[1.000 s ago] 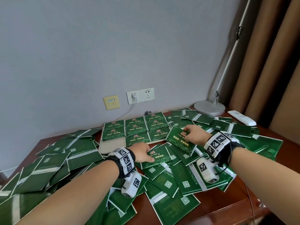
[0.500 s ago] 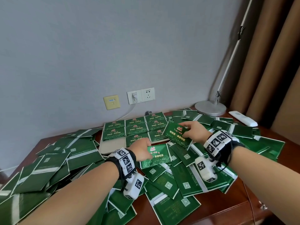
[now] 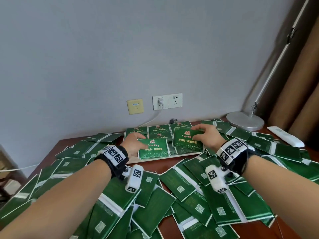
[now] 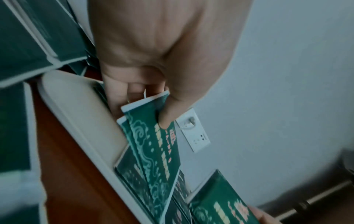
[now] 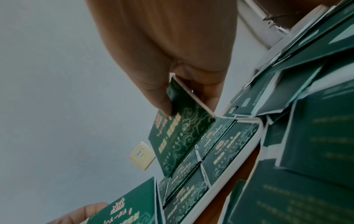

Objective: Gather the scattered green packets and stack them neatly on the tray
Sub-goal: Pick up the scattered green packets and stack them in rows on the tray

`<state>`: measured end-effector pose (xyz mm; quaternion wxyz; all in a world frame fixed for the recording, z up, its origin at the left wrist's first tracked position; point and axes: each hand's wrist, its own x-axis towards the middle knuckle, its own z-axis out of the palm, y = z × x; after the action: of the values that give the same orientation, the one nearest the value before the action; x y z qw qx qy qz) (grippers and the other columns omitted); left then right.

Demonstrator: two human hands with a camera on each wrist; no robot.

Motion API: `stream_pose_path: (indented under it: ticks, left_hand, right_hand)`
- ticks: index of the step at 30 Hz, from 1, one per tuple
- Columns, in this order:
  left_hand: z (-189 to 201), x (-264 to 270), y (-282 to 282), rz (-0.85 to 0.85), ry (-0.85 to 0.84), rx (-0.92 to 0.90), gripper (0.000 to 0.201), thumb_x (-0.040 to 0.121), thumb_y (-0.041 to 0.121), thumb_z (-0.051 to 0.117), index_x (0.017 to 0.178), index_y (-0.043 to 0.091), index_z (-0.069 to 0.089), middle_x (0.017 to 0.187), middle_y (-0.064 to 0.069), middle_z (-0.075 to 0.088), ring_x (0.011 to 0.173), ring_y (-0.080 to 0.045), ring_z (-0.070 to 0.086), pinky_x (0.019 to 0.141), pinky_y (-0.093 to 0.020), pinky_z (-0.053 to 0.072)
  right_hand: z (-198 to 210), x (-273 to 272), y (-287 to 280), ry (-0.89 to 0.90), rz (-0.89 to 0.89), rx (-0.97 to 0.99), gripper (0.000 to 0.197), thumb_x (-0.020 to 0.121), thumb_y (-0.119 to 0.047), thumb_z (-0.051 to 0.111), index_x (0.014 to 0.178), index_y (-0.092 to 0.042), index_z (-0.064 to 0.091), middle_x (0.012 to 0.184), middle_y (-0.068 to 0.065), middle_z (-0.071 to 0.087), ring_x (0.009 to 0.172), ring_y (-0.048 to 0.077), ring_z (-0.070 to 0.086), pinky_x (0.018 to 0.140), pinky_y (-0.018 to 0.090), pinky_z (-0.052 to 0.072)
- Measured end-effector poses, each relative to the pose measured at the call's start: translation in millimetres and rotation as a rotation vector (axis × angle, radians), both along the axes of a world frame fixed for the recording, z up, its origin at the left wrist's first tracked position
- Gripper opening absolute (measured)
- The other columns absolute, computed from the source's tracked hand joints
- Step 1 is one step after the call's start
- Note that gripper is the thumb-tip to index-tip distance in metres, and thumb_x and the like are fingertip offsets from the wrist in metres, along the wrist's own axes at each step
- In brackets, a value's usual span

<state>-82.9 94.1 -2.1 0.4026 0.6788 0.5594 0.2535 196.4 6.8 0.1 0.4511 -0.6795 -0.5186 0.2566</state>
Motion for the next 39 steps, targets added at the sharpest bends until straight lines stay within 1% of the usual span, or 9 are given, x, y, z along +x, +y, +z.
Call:
stream_pose_path:
  ticks: [3, 7, 10, 13, 18, 22, 28, 34, 39]
  left_hand:
    - [1.8, -21.7, 15.2, 0.083, -0.048, -0.054, 0.042, 0.085, -0.001, 0.072, 0.123, 0.009, 0.058, 0.087, -0.004, 0.053, 0.081, -0.024, 0.061, 0.084, -0.045, 0.053]
    - [-6.6, -42.4, 38.4, 0.163, -0.099, -0.146, 0.048, 0.087, -0.003, 0.068, 0.13, 0.011, 0.053, 0.11, -0.003, 0.048, 0.125, -0.034, 0.047, 0.101, -0.058, 0.042]
    - [-16.3, -50.3, 50.4, 0.178, -0.075, -0.141, 0.044, 0.088, -0.001, 0.066, 0.128, 0.013, 0.054, 0.117, -0.011, 0.05, 0.097, -0.026, 0.055, 0.077, -0.044, 0.054]
    - [-22.5, -54.4, 57.6, 0.189, 0.0, -0.104, 0.037, 0.09, -0.001, 0.064, 0.122, 0.013, 0.053, 0.103, -0.009, 0.052, 0.07, -0.016, 0.048, 0.048, -0.027, 0.045]
    - [-32.1, -57.8, 67.5, 0.168, 0.131, -0.069, 0.035, 0.09, 0.0, 0.064, 0.12, 0.013, 0.051, 0.097, -0.004, 0.052, 0.069, -0.016, 0.049, 0.05, -0.028, 0.047]
    - [-34.6, -56.9, 68.9, 0.117, 0.235, -0.01, 0.042, 0.087, 0.01, 0.07, 0.124, 0.014, 0.05, 0.112, -0.009, 0.058, 0.084, -0.022, 0.058, 0.077, -0.036, 0.057]
    - [-27.0, -48.7, 63.1, -0.001, 0.362, 0.009, 0.049, 0.09, 0.022, 0.068, 0.132, 0.017, 0.043, 0.092, -0.002, 0.056, 0.072, -0.022, 0.059, 0.068, -0.037, 0.06]
    - [-23.9, -42.9, 59.4, -0.049, 0.703, 0.134, 0.056, 0.085, 0.042, 0.066, 0.135, 0.025, 0.047, 0.136, -0.01, 0.044, 0.125, -0.031, 0.042, 0.101, -0.043, 0.042]
    - [-20.4, -37.9, 51.1, -0.163, 0.703, 0.138, 0.036, 0.09, 0.037, 0.061, 0.125, 0.036, 0.057, 0.143, -0.009, 0.039, 0.131, -0.034, 0.037, 0.108, -0.047, 0.037]
  right_hand:
    - [-3.8, -11.4, 23.1, 0.027, 0.014, -0.01, 0.032, 0.081, 0.006, 0.068, 0.106, -0.015, 0.069, 0.095, 0.011, 0.07, 0.07, 0.042, 0.067, 0.07, 0.049, 0.059]
    - [-13.1, -27.1, 56.2, 0.011, 0.008, -0.066, 0.027, 0.081, 0.001, 0.071, 0.106, -0.008, 0.065, 0.081, 0.011, 0.068, 0.055, 0.024, 0.059, 0.056, 0.039, 0.053]
    - [-20.4, -35.8, 76.5, -0.005, 0.038, -0.131, 0.025, 0.082, 0.0, 0.07, 0.105, -0.007, 0.065, 0.076, 0.008, 0.065, 0.05, 0.017, 0.055, 0.048, 0.028, 0.045]
    - [-26.9, -41.7, 94.1, -0.016, 0.082, -0.175, 0.028, 0.082, 0.001, 0.071, 0.109, -0.005, 0.067, 0.086, 0.009, 0.068, 0.06, 0.018, 0.06, 0.058, 0.029, 0.051]
    - [-37.3, -50.4, 110.4, -0.075, 0.15, -0.275, 0.026, 0.083, -0.002, 0.072, 0.107, -0.01, 0.069, 0.092, 0.005, 0.07, 0.07, 0.016, 0.064, 0.068, 0.027, 0.055]
    - [-43.0, -56.4, 115.6, -0.185, 0.177, -0.309, 0.025, 0.082, -0.008, 0.074, 0.106, -0.016, 0.069, 0.093, 0.002, 0.069, 0.071, 0.014, 0.066, 0.065, 0.026, 0.054]
    - [-45.6, -59.6, 113.5, -0.341, 0.177, -0.276, 0.032, 0.08, -0.014, 0.077, 0.11, -0.02, 0.067, 0.113, 0.004, 0.063, 0.087, 0.013, 0.063, 0.072, 0.022, 0.05]
    - [-41.6, -62.3, 105.4, -0.477, 0.265, -0.261, 0.031, 0.086, -0.011, 0.07, 0.116, -0.019, 0.069, 0.125, 0.003, 0.064, 0.1, 0.017, 0.064, 0.089, 0.028, 0.052]
    - [-37.1, -64.3, 96.9, -0.616, 0.264, -0.217, 0.027, 0.087, -0.029, 0.071, 0.113, -0.027, 0.069, 0.13, 0.003, 0.052, 0.093, 0.021, 0.063, 0.081, 0.028, 0.049]
